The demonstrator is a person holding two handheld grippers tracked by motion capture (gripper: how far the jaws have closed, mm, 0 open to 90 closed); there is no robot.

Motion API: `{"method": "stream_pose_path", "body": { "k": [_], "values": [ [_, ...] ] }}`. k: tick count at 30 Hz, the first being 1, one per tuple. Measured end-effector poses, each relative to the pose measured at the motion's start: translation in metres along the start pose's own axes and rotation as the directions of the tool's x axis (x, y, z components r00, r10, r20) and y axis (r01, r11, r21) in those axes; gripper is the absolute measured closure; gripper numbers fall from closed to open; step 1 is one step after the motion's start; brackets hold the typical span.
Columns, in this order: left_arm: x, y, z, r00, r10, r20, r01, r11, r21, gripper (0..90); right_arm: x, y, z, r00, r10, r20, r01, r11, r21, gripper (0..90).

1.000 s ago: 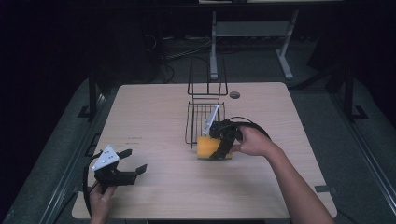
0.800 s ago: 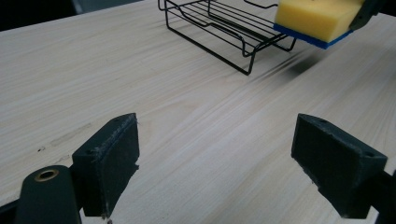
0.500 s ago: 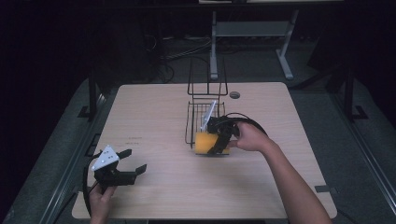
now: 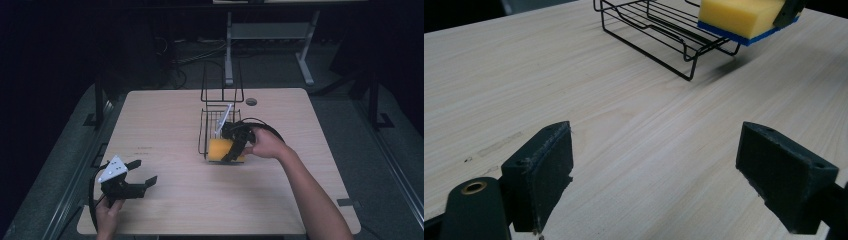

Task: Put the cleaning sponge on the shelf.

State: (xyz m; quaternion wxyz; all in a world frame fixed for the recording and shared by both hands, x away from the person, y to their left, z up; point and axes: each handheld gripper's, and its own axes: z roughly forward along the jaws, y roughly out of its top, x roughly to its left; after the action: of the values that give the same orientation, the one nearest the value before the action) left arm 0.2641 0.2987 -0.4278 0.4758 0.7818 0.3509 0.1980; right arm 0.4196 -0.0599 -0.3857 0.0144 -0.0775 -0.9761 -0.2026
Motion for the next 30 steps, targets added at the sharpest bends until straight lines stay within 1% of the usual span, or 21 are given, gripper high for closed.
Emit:
{"method": "stream_pose_path", "body": {
  "k": [5, 8, 9, 11, 13, 15, 17, 22, 24, 26, 29, 30],
  "values": [
    [0.0, 0.0, 0.0, 1.0, 0.0, 0.0, 0.0, 1.0, 0.0, 14.6, -0.004, 0.006, -0.003, 0.9999, -0.008, 0.013, 0.008, 1.0, 0.008, 21.1],
    [0.0, 0.0, -0.001, 1.0, 0.0, 0.0, 0.0, 1.0, -0.002, 14.6, -0.008, 0.008, -0.004, 1.0, 0.005, 0.002, -0.005, 1.0, -0.008, 21.1],
    [0.001, 0.0, -0.001, 1.0, 0.002, 0.0, -0.002, 1.0, -0.001, 14.6, -0.009, 0.009, -0.003, 1.0, 0.004, 0.009, -0.004, 1.0, -0.003, 21.1],
    [0.001, 0.0, -0.001, 1.0, 0.0, -0.001, 0.0, 1.0, -0.002, 14.6, -0.011, 0.011, -0.002, 1.0, 0.006, 0.006, -0.006, 1.0, 0.006, 21.1],
    [0.001, 0.0, -0.002, 1.0, 0.0, -0.001, 0.0, 1.0, -0.002, 14.6, -0.014, 0.014, -0.003, 1.0, -0.003, 0.002, 0.003, 1.0, 0.026, 21.1],
    [0.001, 0.0, -0.001, 1.0, -0.001, -0.001, 0.001, 1.0, -0.003, 14.6, -0.016, 0.016, -0.003, 1.0, 0.001, 0.004, -0.001, 1.0, 0.021, 21.1],
    [0.001, 0.0, -0.001, 1.0, -0.002, -0.002, 0.002, 1.0, -0.003, 14.6, -0.019, 0.017, -0.002, 0.9999, 0.015, -0.004, -0.015, 1.0, 0.009, 21.1],
    [0.001, 0.0, -0.001, 1.0, -0.001, -0.001, 0.001, 1.0, -0.004, 14.6, -0.024, 0.018, 0.0, 0.9999, 0.017, 0.004, -0.017, 0.999, 0.033, 21.1],
    [0.001, 0.0, -0.001, 1.0, -0.005, -0.002, 0.005, 1.0, -0.006, 14.6, -0.026, 0.02, 0.0, 0.9999, 0.014, 0.001, -0.014, 1.0, 0.025, 21.1],
    [0.001, 0.0, -0.001, 1.0, -0.004, -0.001, 0.004, 1.0, -0.006, 14.6, -0.029, 0.023, 0.0, 0.9999, 0.014, 0.003, -0.015, 0.999, 0.035, 21.1],
    [0.001, 0.0, -0.001, 1.0, -0.004, -0.001, 0.004, 1.0, -0.006, 14.6, -0.034, 0.024, -0.001, 0.9994, 0.033, -0.008, -0.033, 0.999, 0.008, 21.1],
    [0.001, 0.0, -0.001, 1.0, -0.004, -0.001, 0.004, 1.0, -0.006, 14.6, -0.036, 0.023, -0.001, 0.9992, 0.039, -0.005, -0.039, 0.999, 0.014, 21.1]
  ]
}}
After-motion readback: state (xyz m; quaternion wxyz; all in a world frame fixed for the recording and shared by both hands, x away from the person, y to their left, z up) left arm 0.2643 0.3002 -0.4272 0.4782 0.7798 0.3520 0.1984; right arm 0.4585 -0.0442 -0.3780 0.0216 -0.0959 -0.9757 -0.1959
